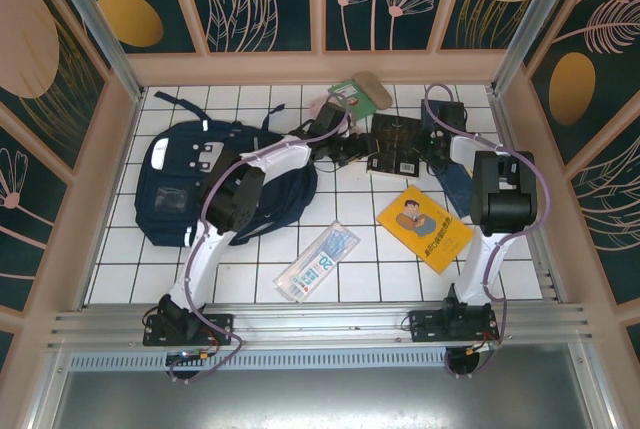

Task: Pack the student bag

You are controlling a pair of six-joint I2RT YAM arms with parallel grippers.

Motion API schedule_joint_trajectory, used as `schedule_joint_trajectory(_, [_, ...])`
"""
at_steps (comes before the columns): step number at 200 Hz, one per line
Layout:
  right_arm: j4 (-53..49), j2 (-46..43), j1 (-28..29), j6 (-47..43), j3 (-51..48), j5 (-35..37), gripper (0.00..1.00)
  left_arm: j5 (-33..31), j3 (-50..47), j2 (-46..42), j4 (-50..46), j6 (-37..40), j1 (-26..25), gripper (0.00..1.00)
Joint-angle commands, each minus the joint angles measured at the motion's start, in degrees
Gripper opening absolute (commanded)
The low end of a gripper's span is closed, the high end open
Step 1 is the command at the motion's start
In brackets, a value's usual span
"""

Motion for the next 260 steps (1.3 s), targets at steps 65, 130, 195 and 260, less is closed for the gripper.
schedule_joint_trajectory(65, [3.52,3.15,-0.26,0.75,0.77,-11.27,0.61,2.37,8.94,7.9,-0.79,-4.34,-1.98,0.63])
schedule_joint_trajectory(130, [11.71,-3.86,-1.39,8.61,-3.64,-23.78,0.61,2.34,8.24,8.06,-2.78,-2.68,-2.07,0.52])
schedule_joint_trajectory(195, [21.8,-5.79,-2.13,16.8,-10.31,-36.19,0.61,1.88,7.41,7.16,-4.21,-0.51,-2.09,0.5])
schedule_joint_trajectory(260, [31.0,-2.41,-0.66,21.23,-15.15,-39.57,0.61,1.9,5.84,6.86,-4.31,0.38,-2.06,0.49])
